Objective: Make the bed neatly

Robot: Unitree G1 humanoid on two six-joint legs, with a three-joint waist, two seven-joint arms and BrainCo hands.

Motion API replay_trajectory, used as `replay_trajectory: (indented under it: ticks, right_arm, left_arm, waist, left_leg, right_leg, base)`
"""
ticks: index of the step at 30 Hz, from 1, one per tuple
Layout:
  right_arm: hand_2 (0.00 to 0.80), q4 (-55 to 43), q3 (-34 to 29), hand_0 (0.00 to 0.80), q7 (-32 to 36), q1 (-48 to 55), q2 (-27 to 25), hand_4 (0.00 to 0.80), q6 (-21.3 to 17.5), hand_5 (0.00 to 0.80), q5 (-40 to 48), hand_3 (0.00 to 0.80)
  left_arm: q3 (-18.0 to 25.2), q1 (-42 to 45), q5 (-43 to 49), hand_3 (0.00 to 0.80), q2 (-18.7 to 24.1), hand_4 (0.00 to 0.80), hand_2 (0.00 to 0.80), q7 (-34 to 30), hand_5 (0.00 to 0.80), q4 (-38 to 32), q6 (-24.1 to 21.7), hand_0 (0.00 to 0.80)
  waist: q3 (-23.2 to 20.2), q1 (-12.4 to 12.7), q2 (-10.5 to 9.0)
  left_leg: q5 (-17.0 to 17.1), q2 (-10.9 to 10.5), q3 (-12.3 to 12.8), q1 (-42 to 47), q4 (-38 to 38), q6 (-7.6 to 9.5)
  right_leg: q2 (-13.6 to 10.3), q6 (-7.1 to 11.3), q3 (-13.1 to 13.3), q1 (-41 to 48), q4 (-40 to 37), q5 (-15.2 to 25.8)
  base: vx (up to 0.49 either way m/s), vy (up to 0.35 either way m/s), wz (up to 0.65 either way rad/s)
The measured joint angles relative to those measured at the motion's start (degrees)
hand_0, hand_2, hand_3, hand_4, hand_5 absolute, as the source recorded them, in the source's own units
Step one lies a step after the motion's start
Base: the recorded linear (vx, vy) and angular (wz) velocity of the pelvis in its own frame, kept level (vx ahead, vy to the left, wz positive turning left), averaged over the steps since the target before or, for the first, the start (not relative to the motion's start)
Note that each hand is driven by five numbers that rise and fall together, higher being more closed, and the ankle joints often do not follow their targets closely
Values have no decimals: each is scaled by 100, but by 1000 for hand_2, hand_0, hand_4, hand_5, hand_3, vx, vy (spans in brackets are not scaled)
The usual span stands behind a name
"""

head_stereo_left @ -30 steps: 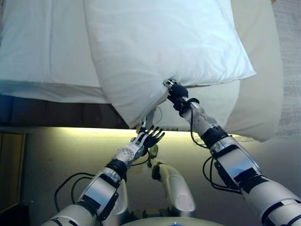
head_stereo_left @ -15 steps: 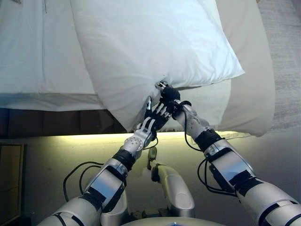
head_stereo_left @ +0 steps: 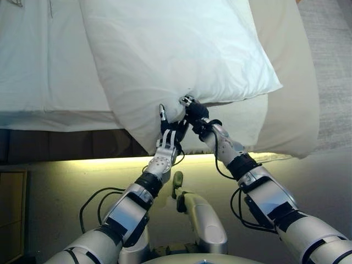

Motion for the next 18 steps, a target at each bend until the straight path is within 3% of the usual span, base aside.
replay_trajectory:
  ticks: [10,11,12,13,18]
  right_arm:
    - [800,0,1,800,1,64,-2,800,-24,800,1,800]
    - [800,0,1,800,1,64,-2,800,-24,800,1,800]
    - [800,0,1,800,1,64,-2,800,-24,800,1,800]
    - [800,-12,0,800,2,64,-1,800,-24,800,1,800]
    - [800,-169,11,800,13,90,16,800,-17,800,-4,800]
  left_arm:
    - [151,-1,-103,0,-19,0,0,9,0,-6,-186,0]
    - [151,-1,-104,320,-19,320,320,9,320,-6,-187,320]
    - [151,-1,-103,445,-19,445,445,9,445,-6,-189,445]
    - [151,0,-103,800,-19,800,800,14,800,-2,-194,800]
    - [158,-1,-101,800,24,800,800,44,800,-1,-193,800]
  waist:
    - [-6,11,8]
    - [-9,11,14]
    - [-12,13,18]
    - [-12,12,19]
    - [-34,8,64]
  left_leg:
    - [1,-5,-31,-22,8,0]
    - [1,-5,-32,-22,9,0]
    - [1,-5,-33,-22,12,0]
    - [1,-5,-34,-22,14,0]
    - [1,-7,-35,-22,22,0]
  right_leg:
    - [-18,0,-46,1,-1,-1]
    - [-18,0,-47,2,0,-1]
    - [-18,0,-48,2,2,-2]
    - [-18,0,-48,3,4,-1]
    - [-21,-1,-48,4,9,-1]
  base:
    - [-1,-9,1]
    - [0,0,0]
    - [0,0,0]
    - [0,0,0]
    - [0,0,0]
